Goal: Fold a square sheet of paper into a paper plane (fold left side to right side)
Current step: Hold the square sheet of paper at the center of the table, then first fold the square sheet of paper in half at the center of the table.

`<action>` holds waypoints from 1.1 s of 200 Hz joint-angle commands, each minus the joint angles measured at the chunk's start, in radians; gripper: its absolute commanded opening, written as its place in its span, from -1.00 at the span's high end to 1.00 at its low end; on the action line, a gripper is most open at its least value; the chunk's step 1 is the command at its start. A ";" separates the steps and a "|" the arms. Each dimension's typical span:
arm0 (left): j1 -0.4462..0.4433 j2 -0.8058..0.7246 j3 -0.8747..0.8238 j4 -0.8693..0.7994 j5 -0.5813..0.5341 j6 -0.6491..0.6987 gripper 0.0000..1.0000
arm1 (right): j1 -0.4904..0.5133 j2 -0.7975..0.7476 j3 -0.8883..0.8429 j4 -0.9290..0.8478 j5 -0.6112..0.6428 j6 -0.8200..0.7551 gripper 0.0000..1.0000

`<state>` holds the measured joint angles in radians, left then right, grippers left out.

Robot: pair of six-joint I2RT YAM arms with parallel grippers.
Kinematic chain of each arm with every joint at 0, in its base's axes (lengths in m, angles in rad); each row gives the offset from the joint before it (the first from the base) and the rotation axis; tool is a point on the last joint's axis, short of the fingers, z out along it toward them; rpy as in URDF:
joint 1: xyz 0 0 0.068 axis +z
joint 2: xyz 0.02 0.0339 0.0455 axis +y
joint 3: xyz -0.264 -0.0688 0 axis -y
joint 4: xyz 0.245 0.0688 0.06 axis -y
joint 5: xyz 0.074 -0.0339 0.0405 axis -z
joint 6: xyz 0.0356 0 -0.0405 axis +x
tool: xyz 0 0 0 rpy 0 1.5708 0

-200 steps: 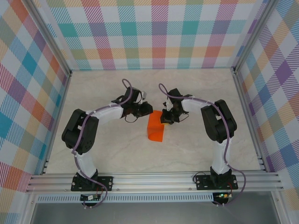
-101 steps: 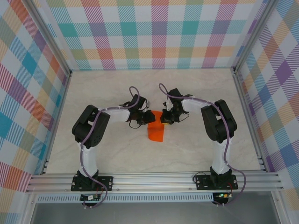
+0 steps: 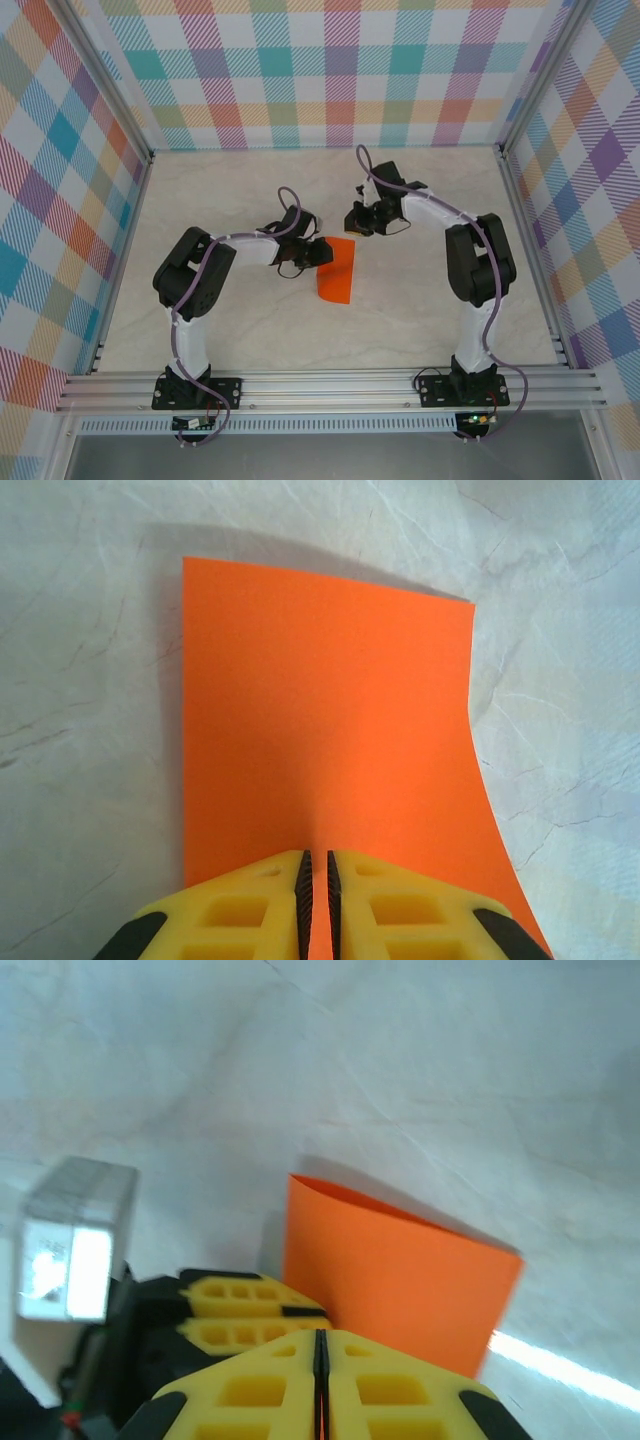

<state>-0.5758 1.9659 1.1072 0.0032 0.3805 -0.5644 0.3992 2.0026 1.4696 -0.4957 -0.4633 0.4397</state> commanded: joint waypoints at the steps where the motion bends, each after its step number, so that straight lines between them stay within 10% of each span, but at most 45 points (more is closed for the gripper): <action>1: -0.032 0.019 -0.038 -0.089 -0.022 -0.001 0.69 | 0.008 0.083 0.039 0.027 -0.068 0.036 0.81; 220: -0.063 -0.079 -0.116 -0.106 0.056 0.137 0.69 | 0.054 0.268 0.139 -0.141 0.072 -0.007 0.81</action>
<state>-0.6003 1.9102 1.0382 0.0010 0.3836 -0.4839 0.4538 2.2269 1.5990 -0.5743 -0.4717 0.4553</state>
